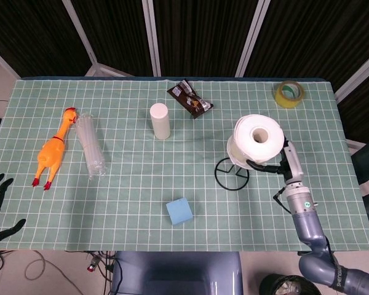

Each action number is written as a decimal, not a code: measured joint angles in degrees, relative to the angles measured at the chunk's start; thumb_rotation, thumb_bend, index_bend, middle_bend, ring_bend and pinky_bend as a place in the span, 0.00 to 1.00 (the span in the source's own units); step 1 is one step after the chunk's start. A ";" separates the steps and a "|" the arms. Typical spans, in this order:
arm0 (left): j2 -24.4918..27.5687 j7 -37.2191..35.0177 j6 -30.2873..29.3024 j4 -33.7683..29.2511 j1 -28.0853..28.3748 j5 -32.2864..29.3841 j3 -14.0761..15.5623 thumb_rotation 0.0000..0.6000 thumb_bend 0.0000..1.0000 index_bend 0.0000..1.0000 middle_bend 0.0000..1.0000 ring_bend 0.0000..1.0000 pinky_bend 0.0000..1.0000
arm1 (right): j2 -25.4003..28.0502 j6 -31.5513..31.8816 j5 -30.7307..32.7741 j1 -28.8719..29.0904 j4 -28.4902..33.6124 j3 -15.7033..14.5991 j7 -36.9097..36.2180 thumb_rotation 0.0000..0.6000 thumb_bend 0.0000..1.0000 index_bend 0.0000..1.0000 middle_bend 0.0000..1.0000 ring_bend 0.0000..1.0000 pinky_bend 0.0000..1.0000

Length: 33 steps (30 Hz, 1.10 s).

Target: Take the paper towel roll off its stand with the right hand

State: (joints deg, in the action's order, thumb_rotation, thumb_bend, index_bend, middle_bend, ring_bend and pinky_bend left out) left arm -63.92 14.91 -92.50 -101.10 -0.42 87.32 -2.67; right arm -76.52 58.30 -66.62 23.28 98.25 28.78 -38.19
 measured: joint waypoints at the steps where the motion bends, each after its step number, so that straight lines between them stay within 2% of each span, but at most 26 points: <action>1: 0.01 -0.05 0.00 0.00 -0.01 -0.06 -0.02 1.00 0.05 0.14 0.04 0.00 0.00 | 1.61 -0.76 0.65 0.13 1.17 0.67 0.32 1.00 0.00 0.22 0.18 0.00 0.00; 13: 0.16 -0.18 0.36 -0.08 0.08 -0.30 0.00 1.00 0.05 0.14 0.04 0.00 0.00 | 18.93 -8.54 8.56 1.46 10.87 8.95 2.30 1.00 0.00 0.22 0.18 0.00 0.00; 19: -0.03 0.31 0.53 -0.16 0.13 -0.25 0.11 1.00 0.05 0.14 0.04 0.00 0.00 | 28.47 -11.61 11.51 0.52 13.01 13.72 0.39 1.00 0.00 0.22 0.18 0.00 0.00; 22: -0.12 0.56 0.54 -0.22 0.14 -0.09 0.21 1.00 0.05 0.14 0.04 0.00 0.00 | 32.21 -12.56 12.04 -0.71 12.71 15.09 -0.77 1.00 0.00 0.22 0.18 0.00 0.00; 27: -0.14 0.58 0.32 -0.30 0.04 -0.14 0.16 1.00 0.05 0.14 0.04 0.00 0.00 | 35.19 -13.05 10.84 -4.14 11.29 15.38 -4.04 1.00 0.00 0.22 0.18 0.00 0.00; 33: -0.27 0.78 0.22 -0.31 0.02 -0.05 0.16 1.00 0.05 0.14 0.04 0.00 0.00 | 36.52 -11.24 2.23 -9.84 10.32 13.19 -10.41 1.00 0.00 0.22 0.18 0.00 0.00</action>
State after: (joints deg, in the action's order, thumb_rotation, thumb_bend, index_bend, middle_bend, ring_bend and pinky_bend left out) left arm -64.18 15.70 -92.29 -101.40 -0.40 87.27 -2.51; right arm -40.00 47.06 -64.39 13.44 108.57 41.97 -48.59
